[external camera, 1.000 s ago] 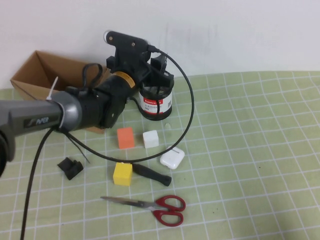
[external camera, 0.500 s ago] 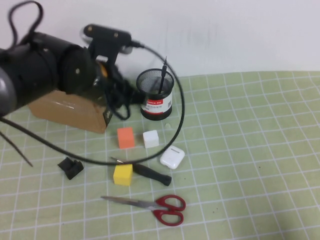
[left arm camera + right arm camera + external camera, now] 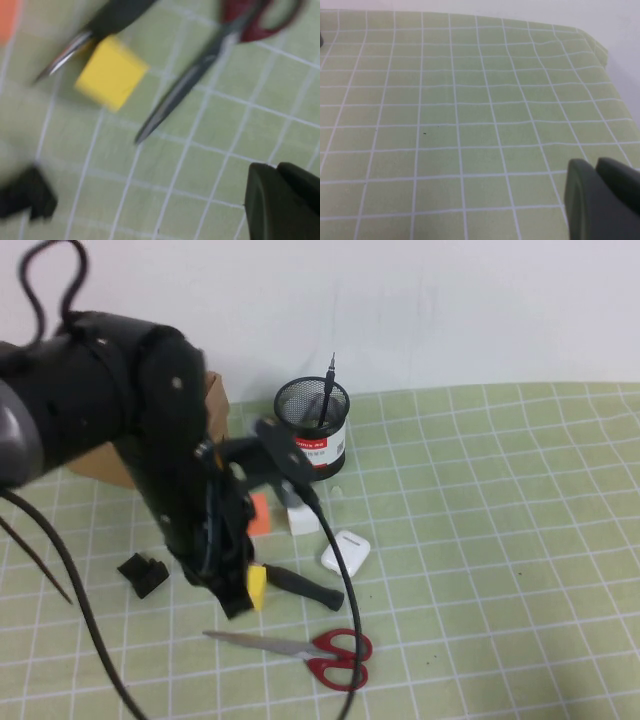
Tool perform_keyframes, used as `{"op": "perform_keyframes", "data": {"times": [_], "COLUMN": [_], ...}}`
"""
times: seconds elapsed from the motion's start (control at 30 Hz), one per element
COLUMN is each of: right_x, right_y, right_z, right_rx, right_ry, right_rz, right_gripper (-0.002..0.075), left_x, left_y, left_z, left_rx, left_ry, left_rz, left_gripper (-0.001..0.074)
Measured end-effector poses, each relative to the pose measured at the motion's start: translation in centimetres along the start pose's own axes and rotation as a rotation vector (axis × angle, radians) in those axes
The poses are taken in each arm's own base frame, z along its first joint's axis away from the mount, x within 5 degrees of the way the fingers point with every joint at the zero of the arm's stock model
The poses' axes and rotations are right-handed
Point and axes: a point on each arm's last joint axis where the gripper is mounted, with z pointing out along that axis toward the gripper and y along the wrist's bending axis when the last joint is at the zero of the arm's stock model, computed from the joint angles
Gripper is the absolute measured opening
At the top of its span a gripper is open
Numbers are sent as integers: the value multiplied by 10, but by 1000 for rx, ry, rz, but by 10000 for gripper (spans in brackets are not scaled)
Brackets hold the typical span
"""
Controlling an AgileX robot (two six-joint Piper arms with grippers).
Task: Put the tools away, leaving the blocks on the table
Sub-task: Pick up the scissors from the table
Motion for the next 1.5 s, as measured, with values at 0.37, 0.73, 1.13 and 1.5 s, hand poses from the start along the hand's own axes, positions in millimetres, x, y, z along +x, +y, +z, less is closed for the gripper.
{"op": "perform_keyframes", "data": {"times": [0.37, 0.73, 1.13, 1.5], "right_x": [0, 0, 0, 0], "right_y": [0, 0, 0, 0], "right_z": [0, 0, 0, 0], "right_rx": [0, 0, 0, 0], "right_ry": [0, 0, 0, 0], "right_rz": [0, 0, 0, 0], "right_gripper": [-11, -11, -11, -11], "left_x": [-37, -46, -42, -25], "left_y": [-56, -41, -22, 3], "left_z": [22, 82, 112, 102], "left_rx": [77, 154, 149, 124], "left_ry": [25, 120, 172, 7], "left_rz": [415, 453, 443, 413], "left_gripper": [-1, 64, 321, 345]}}
